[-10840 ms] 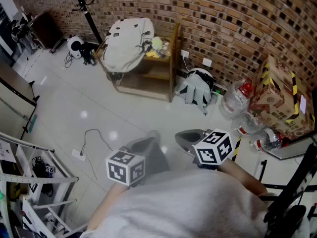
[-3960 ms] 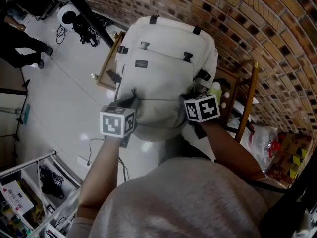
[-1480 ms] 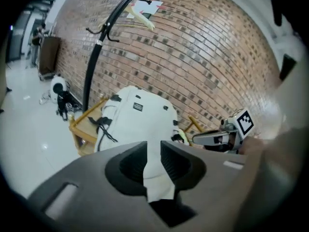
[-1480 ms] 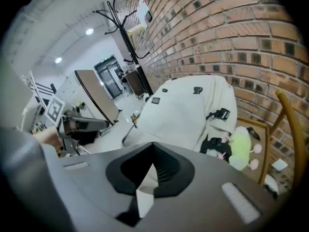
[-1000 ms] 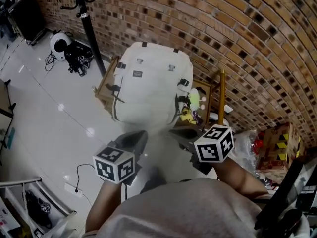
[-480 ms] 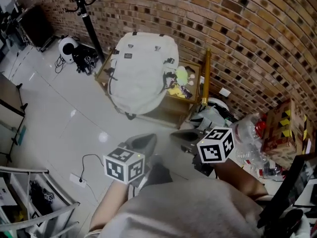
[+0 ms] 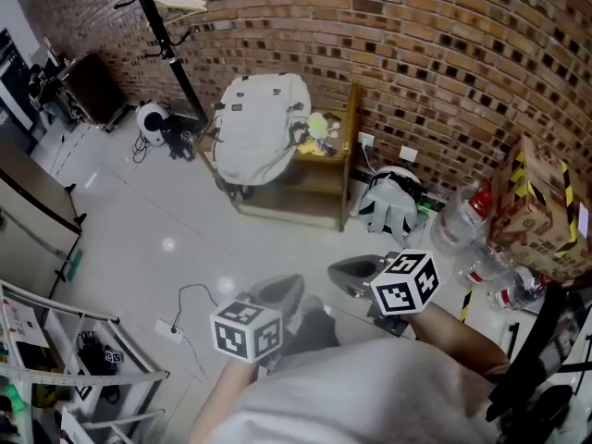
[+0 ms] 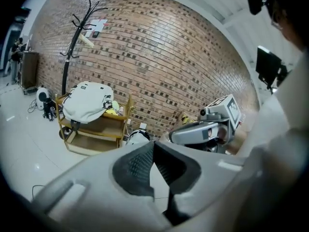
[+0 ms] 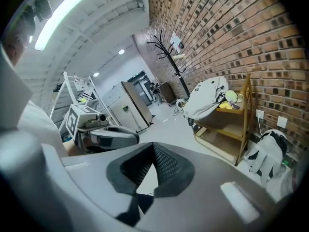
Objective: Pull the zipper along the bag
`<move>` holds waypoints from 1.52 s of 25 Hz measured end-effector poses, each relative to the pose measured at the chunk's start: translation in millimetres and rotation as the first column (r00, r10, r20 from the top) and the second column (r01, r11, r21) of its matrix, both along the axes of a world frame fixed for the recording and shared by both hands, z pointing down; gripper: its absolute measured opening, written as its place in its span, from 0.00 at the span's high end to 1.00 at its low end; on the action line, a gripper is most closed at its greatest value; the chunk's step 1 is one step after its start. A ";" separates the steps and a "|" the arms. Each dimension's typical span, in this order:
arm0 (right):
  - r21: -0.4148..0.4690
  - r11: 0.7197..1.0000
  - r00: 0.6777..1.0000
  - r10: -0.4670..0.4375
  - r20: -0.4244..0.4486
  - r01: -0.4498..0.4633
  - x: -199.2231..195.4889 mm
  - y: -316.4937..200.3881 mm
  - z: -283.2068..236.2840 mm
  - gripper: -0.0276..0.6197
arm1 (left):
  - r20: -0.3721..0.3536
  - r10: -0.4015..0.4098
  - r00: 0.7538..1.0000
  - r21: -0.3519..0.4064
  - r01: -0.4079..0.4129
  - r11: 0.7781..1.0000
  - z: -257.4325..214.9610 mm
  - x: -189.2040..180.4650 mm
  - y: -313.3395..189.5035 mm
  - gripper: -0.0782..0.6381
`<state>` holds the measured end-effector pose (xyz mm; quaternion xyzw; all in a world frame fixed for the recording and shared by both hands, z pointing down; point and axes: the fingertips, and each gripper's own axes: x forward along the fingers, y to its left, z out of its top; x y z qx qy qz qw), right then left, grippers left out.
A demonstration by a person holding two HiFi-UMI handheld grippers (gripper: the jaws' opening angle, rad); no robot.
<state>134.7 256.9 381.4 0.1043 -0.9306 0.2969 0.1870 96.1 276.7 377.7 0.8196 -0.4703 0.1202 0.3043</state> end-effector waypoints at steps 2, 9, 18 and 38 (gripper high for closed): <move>0.006 1.000 1.000 -0.007 0.017 0.007 8.0 18.7 -15.4 0.96 | -0.001 -0.016 1.000 0.007 0.016 1.000 -11.9 9.0 19.8 0.89; 0.093 0.994 0.996 -0.070 0.060 0.064 11.7 57.2 -54.4 0.96 | 0.035 -0.045 0.998 0.046 0.044 0.998 -36.4 20.5 53.6 0.89; 0.106 0.990 0.994 -0.096 0.060 0.089 2.2 76.0 -57.4 0.96 | 0.059 -0.095 0.994 0.075 0.090 0.993 -42.4 10.7 74.7 0.89; 0.088 0.993 0.997 -0.080 0.018 0.078 12.9 76.4 -43.6 0.96 | 0.059 -0.073 0.996 0.069 0.069 0.995 -35.8 17.3 64.9 0.89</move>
